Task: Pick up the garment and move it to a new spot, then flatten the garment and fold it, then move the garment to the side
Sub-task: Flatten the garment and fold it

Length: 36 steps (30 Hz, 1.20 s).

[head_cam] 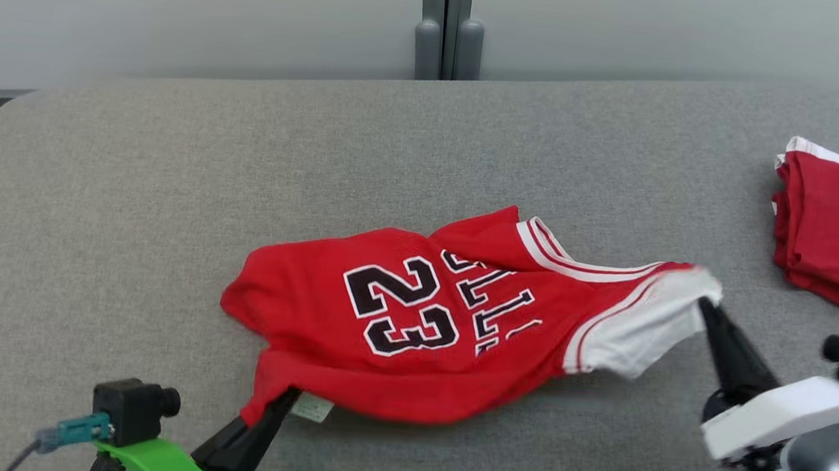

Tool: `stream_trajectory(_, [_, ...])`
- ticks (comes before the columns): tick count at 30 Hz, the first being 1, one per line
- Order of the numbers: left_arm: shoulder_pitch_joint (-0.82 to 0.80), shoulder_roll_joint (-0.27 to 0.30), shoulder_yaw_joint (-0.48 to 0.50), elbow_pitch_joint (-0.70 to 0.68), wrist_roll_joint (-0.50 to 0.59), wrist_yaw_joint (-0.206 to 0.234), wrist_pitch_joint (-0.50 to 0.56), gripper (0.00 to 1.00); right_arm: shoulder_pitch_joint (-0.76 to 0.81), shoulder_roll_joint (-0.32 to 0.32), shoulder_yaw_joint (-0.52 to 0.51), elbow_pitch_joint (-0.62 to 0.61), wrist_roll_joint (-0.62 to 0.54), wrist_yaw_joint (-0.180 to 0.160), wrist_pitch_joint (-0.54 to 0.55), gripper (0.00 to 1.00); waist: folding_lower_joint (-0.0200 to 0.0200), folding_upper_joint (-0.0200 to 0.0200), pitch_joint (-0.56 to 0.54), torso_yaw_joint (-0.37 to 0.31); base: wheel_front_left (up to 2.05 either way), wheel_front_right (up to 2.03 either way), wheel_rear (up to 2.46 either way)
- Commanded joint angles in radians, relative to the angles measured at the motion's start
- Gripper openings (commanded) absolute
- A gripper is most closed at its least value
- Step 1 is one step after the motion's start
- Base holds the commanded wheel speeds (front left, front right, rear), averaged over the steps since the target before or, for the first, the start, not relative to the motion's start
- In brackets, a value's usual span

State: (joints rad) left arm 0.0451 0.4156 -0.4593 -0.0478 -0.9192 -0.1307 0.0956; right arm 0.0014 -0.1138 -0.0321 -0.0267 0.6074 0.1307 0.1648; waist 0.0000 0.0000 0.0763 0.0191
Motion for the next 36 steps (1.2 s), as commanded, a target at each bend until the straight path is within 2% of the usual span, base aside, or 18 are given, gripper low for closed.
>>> stream_trajectory(1, [0.015, 0.028, 0.005, -0.069, -0.035, 0.000, 0.024, 0.00, 0.013, -0.011, -0.025, -0.066, 0.038, 0.000, 0.018, 0.00, 0.0000, 0.0000, -0.028, -0.007, 0.00, 0.00, 0.00])
stream_trajectory(4, [0.030, 0.097, 0.030, -0.296, -0.154, 0.000, 0.102, 0.00, 0.019, -0.029, -0.125, -0.263, 0.150, 0.000, 0.083, 0.00, 0.0000, 0.0000, -0.047, -0.012, 0.00, 0.00, 0.00])
stream_trajectory(10, [-0.024, 0.180, 0.073, -0.612, -0.328, 0.002, 0.211, 0.00, -0.054, -0.010, -0.300, -0.521, 0.290, 0.000, 0.204, 0.00, 0.0000, 0.0000, -0.062, -0.027, 0.00, 0.00, 0.00])
stream_trajectory(15, [-0.125, 0.189, 0.126, -0.758, -0.429, 0.043, 0.263, 0.00, -0.192, 0.002, -0.397, -0.627, 0.351, 0.000, 0.314, 0.00, 0.0000, 0.0000, -0.029, -0.046, 0.00, 0.00, 0.00])
stream_trajectory(18, [-0.234, 0.198, 0.171, -0.779, -0.482, 0.087, 0.298, 0.00, -0.310, -0.009, -0.424, -0.638, 0.306, 0.000, 0.395, 0.00, 0.0000, 0.0000, 0.035, -0.054, 0.00, 0.00, 0.00])
stream_trajectory(21, [-0.372, 0.211, 0.203, -0.724, -0.503, 0.126, 0.344, 0.00, -0.450, -0.003, -0.413, -0.587, 0.240, 0.000, 0.458, 0.00, 0.0000, 0.0000, 0.126, -0.055, 0.00, 0.00, 0.00])
stream_trajectory(23, [-0.498, 0.227, 0.215, -0.646, -0.480, 0.144, 0.381, 0.00, -0.569, -0.003, -0.397, -0.530, 0.170, 0.000, 0.486, 0.00, 0.0000, 0.0000, 0.205, -0.052, 0.00, 0.00, 0.00])
stream_trajectory(27, [-0.787, 0.211, 0.203, -0.427, -0.407, 0.159, 0.424, 0.00, -0.848, 0.029, -0.336, -0.362, 0.025, 0.000, 0.492, 0.00, 0.0000, 0.0000, 0.376, -0.052, 0.00, 0.00, 0.00])
stream_trajectory(31, [-1.105, 0.177, 0.185, -0.163, -0.286, 0.133, 0.410, 0.00, -1.152, 0.057, -0.272, -0.132, -0.082, 0.000, 0.411, 0.00, 0.0000, 0.0000, 0.529, -0.075, 0.00, 0.00, 0.00])
stream_trajectory(33, [-1.254, 0.142, 0.184, -0.020, -0.224, 0.105, 0.359, 0.00, -1.284, 0.060, -0.259, 0.001, -0.122, 0.000, 0.332, 0.00, 0.0000, 0.0000, 0.577, -0.087, 0.00, 0.00, 0.00])
stream_trajectory(36, [-1.447, 0.086, 0.193, 0.194, -0.141, 0.054, 0.228, 0.00, -1.463, 0.063, -0.240, 0.209, -0.110, 0.000, 0.170, 0.00, 0.0000, 0.0000, 0.623, -0.103, 0.00, 0.00, 0.00])
